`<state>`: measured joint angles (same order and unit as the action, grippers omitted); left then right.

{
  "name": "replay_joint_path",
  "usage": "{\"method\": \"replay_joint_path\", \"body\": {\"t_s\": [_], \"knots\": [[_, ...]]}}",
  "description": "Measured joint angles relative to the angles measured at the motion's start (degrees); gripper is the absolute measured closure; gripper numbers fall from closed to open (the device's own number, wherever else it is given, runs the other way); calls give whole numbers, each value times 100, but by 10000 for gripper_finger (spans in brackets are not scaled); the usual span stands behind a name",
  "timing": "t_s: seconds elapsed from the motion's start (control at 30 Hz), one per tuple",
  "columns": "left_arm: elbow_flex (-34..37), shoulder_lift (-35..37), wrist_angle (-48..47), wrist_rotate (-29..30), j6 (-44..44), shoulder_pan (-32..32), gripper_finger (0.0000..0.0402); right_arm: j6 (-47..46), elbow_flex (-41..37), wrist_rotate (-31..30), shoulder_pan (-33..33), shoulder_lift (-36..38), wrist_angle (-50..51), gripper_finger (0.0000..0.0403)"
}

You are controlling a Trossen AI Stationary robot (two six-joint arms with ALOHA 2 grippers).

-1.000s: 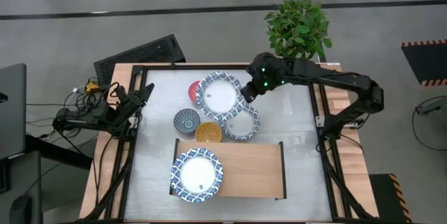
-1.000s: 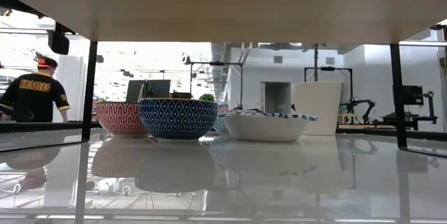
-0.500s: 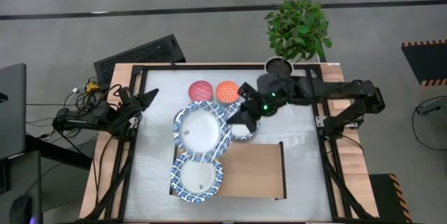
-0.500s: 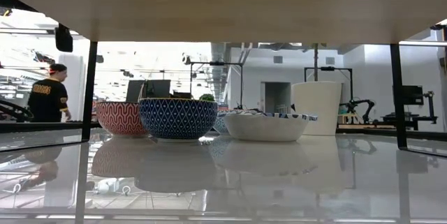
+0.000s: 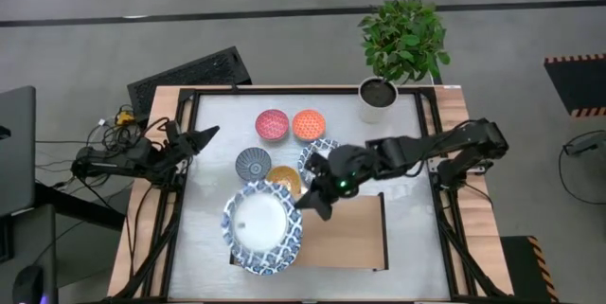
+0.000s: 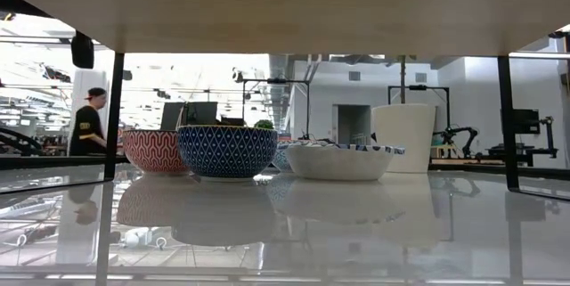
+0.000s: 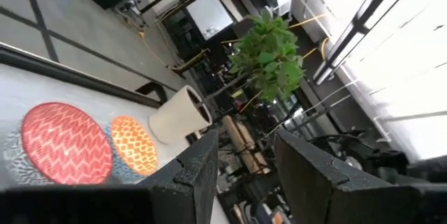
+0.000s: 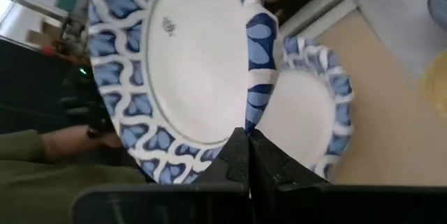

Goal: Place and stack bowls onto a shelf
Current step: Stack the white patterned bowl on top of the other white patterned bowls on the shelf

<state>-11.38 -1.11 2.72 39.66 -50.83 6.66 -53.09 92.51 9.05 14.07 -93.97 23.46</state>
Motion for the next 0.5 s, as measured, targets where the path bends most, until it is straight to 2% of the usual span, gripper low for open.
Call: {"method": "replay_joint_path", "body": {"t_s": [0.27,0.37,0.5], "knots": [[0,0,-138,-147,-19,0,273,-341,7,-22,248,-296,334,386],[-2,0,-225,-221,-93,0,273,-411,-2,-40,229,-282,802,386],[-2,-1,-300,-245,-131,0,273,-408,13,-14,118,-349,832,386]]}}
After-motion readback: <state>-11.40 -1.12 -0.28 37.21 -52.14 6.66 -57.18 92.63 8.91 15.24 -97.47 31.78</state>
